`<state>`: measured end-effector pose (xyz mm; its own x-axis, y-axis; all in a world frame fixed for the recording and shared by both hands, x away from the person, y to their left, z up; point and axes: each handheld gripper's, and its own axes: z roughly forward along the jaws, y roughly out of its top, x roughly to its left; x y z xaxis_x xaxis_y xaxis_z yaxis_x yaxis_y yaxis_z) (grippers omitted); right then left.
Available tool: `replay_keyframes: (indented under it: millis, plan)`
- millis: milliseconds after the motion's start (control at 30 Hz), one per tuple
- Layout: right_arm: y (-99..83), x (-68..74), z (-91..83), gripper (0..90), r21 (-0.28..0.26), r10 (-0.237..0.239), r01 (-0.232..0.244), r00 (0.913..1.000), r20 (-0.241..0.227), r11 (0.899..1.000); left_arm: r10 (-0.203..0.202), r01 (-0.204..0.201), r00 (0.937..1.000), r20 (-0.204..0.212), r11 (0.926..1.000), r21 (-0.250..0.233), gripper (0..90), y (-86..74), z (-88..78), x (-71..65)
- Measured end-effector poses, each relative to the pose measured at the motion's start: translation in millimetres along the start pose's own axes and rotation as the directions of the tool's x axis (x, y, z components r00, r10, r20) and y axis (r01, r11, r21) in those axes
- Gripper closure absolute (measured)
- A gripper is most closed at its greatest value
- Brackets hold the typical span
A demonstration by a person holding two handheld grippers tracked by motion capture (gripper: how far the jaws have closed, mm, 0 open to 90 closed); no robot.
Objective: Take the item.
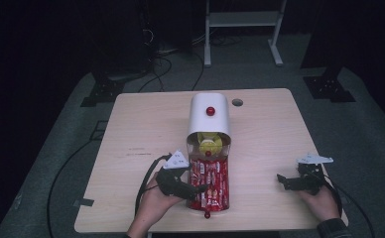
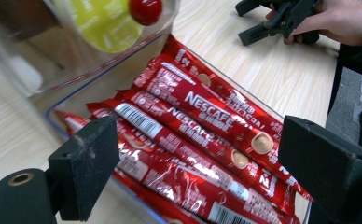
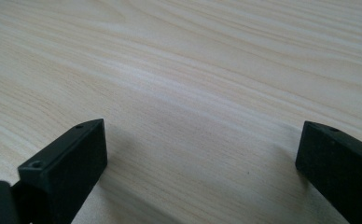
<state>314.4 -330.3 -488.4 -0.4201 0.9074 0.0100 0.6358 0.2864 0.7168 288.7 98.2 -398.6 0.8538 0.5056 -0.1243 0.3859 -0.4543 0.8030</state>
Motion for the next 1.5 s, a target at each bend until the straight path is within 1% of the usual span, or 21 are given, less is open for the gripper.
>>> replay_keyframes:
  millis: [300,567,800,833,900,1033,1067,1133,1200,1267,1300,1433,1500]
  plan:
    - [0.0,0.0,0.0,1.3,0.000,0.000,0.000,1.0000,0.000,1.000,0.009,-0.009,0.9999,0.014,0.9999,0.014,12.6,5.0,14.3,-5.2]
    - [0.0,0.0,0.0,1.4,0.000,0.000,0.000,1.0000,0.000,1.000,-0.001,0.001,1.0000,0.002,0.9999,0.017,12.9,8.9,24.5,-7.3]
    - [0.0,0.0,0.0,1.4,0.000,0.000,0.000,1.0000,0.000,1.000,0.013,-0.014,0.9999,0.002,0.9992,0.038,13.5,10.2,37.3,-11.8]
    - [0.0,0.0,0.0,1.4,0.000,0.000,0.000,1.0000,0.000,1.000,0.018,-0.018,0.9998,0.001,0.9989,0.044,13.5,10.3,38.9,-12.1]
    - [0.0,0.0,0.0,1.4,0.000,0.000,0.000,1.0000,0.000,1.000,0.015,-0.014,0.9999,-0.006,0.9989,0.045,13.5,10.0,41.8,-13.2]
    - [0.0,0.0,0.0,1.3,0.000,0.000,0.000,1.0000,0.000,1.000,0.002,0.000,0.9998,-0.021,0.9986,0.052,15.1,8.7,44.4,-13.0]
    - [0.0,0.0,0.0,1.4,0.000,0.000,0.000,1.0000,0.000,1.000,0.011,-0.010,0.9996,-0.026,0.9979,0.064,15.1,8.4,44.7,-12.6]
    - [0.0,0.0,0.0,1.3,0.000,0.000,0.000,1.0000,0.000,1.000,0.017,-0.014,0.9993,-0.034,0.9975,0.069,15.3,7.2,46.3,-13.1]
    - [0.0,0.0,-0.1,1.4,0.000,0.000,0.000,1.0000,0.000,1.000,0.023,-0.020,0.9989,-0.042,0.9975,0.068,17.7,6.4,46.6,-13.5]
    - [0.0,0.0,0.0,1.4,0.000,0.000,0.000,1.0000,0.000,1.000,0.024,-0.021,0.9988,-0.043,0.9975,0.068,18.0,6.4,46.3,-13.7]
    - [0.0,0.0,0.0,1.3,0.000,0.001,-0.001,1.0000,0.000,1.000,0.032,-0.029,0.9987,-0.040,0.9971,0.071,20.4,6.2,45.4,-13.4]
    - [0.0,0.1,-0.1,1.3,0.000,0.001,-0.001,1.0000,0.000,1.000,0.032,-0.030,0.9992,-0.023,0.9965,0.078,29.0,5.5,45.2,-14.1]
    - [0.0,0.0,0.0,1.3,0.000,0.001,-0.001,1.0000,0.000,1.000,0.037,-0.035,0.9990,-0.026,0.9960,0.083,30.6,5.4,46.0,-15.5]
